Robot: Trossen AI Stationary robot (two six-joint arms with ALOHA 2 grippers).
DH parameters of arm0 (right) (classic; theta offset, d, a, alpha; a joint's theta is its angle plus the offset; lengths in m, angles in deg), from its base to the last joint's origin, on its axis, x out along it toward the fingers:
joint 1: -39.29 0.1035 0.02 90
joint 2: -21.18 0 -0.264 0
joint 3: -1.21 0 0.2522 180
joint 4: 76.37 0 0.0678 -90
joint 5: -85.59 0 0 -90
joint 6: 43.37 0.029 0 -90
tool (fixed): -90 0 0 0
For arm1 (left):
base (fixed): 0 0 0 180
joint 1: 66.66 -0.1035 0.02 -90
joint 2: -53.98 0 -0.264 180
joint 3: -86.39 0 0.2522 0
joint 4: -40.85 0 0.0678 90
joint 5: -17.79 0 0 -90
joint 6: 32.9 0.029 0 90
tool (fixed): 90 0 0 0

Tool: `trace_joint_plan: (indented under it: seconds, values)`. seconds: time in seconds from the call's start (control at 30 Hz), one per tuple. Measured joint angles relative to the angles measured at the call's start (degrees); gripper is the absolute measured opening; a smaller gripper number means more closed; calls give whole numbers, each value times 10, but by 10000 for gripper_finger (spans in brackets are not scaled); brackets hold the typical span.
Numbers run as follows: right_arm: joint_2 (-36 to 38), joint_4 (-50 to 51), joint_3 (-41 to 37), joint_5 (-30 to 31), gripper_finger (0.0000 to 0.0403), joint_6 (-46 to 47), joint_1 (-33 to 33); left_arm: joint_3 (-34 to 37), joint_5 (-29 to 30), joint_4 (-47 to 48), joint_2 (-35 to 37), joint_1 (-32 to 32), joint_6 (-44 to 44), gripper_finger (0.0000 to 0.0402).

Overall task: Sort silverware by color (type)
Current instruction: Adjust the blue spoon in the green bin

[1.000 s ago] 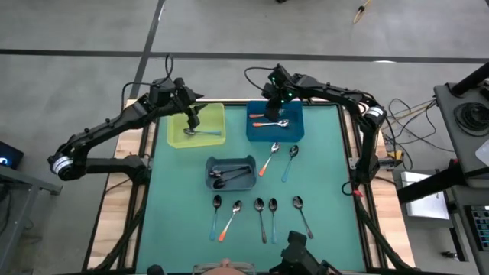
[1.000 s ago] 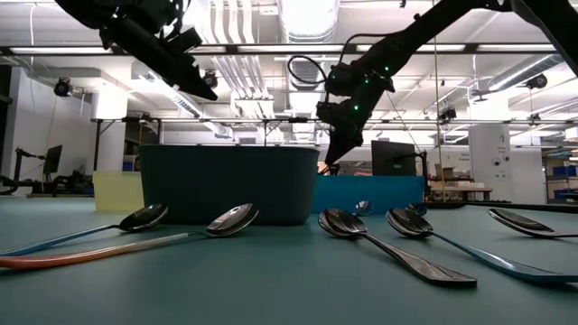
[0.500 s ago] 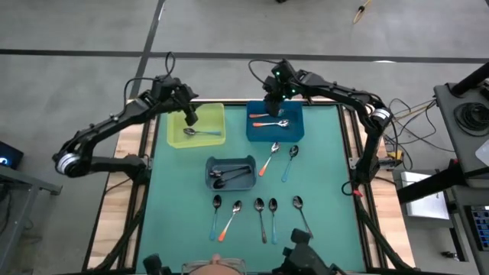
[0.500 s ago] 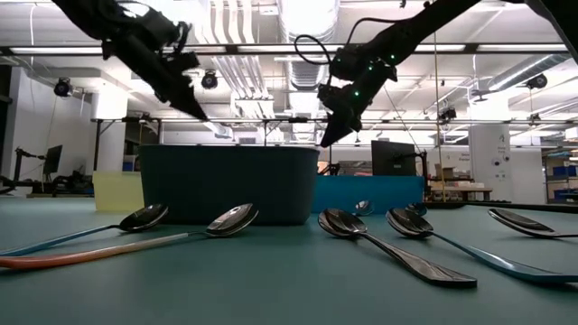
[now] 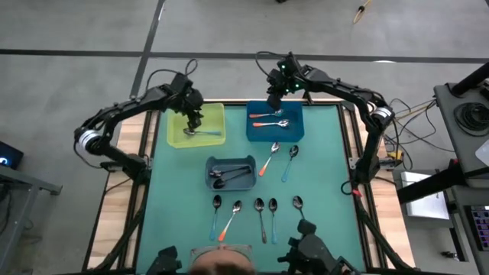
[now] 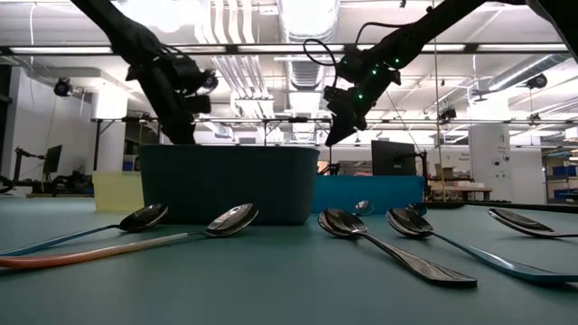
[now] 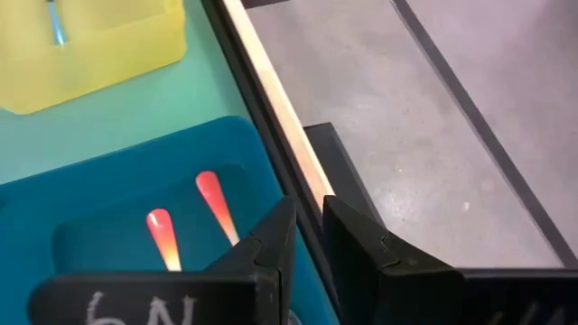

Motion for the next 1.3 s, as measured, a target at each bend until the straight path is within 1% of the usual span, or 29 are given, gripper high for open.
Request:
trace_joint_plan:
  seconds: [0.1, 0.2, 0.4, 0.5, 0.83, 1.07, 1.17, 1.3]
  values:
    - [0, 0, 0, 0, 52, -4, -4, -14, -26, 19, -22, 0, 7, 151]
    - [0, 6, 0, -1, 52, -9, -3, -17, -39, 37, -37, 0, 17, 151]
    - [5, 36, 0, -2, 52, -11, -3, -9, -39, 70, -51, 0, 30, 151]
    - [9, 39, 0, -2, 52, -11, -3, -8, -39, 69, -55, 0, 30, 151]
    - [9, 34, 0, -1, 52, -9, -3, -7, -39, 68, -92, 0, 28, 151]
    - [9, 9, 0, 0, 52, -18, -5, -7, -39, 70, -126, 0, 35, 151]
    - [9, 2, 0, 0, 52, -22, -6, -6, -34, 70, -133, 0, 35, 151]
    - [9, 5, 0, 10, 52, -22, -6, -6, -9, 69, -140, 0, 32, 151]
